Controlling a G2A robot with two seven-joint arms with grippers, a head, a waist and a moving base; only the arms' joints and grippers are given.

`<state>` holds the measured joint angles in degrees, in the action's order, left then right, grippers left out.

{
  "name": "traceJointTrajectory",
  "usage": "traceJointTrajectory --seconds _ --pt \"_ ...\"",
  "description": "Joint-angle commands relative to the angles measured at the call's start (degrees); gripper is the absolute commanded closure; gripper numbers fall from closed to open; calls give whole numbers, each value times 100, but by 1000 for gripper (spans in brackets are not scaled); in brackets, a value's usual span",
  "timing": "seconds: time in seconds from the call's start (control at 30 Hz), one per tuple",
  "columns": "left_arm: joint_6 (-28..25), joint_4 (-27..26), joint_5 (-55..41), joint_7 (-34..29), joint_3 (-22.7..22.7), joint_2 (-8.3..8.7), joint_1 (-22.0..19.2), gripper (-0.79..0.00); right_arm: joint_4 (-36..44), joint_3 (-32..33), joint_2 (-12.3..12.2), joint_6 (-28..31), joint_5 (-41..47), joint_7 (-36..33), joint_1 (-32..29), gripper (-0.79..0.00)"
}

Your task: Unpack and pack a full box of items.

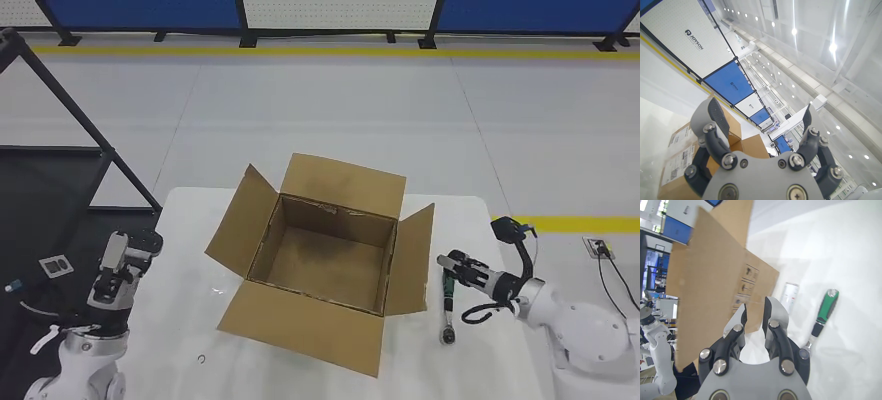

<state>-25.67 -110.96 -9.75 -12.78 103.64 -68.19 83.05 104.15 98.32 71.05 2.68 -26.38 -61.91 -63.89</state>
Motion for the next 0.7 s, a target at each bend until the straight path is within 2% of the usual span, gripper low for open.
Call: traceJointTrajectory --seconds 0.0,0.1,0.13,0.17,0.5,0.57,0.6,0.63,0.67 --pt "-34 23 -48 141 136 -4 61 -785 137 -96 -9 101 67 63 56 -348" --pt "-19 39 -155 190 317 -5 194 -785 299 -262 -26 47 -81 201 130 -382" --pt "40 8 -64 92 379 4 266 -785 366 -341 -31 -55 -219 248 137 -520" --pt "54 -41 24 12 410 10 320 -785 437 -447 -39 -114 -356 192 144 -785" --pt "54 -41 24 12 410 10 320 -785 462 -487 -42 -122 -401 152 148 -785" --pt "195 -14 20 11 396 10 308 -785 437 -552 -45 -32 -340 194 89 -782" --pt "313 8 27 21 406 13 265 -785 387 -568 -49 0 -277 229 71 -391" --pt "448 55 61 67 423 16 204 -739 329 -587 -50 -5 -192 276 74 -212" --pt "562 95 102 87 418 18 144 -511 269 -612 -54 -10 -151 298 91 -74"
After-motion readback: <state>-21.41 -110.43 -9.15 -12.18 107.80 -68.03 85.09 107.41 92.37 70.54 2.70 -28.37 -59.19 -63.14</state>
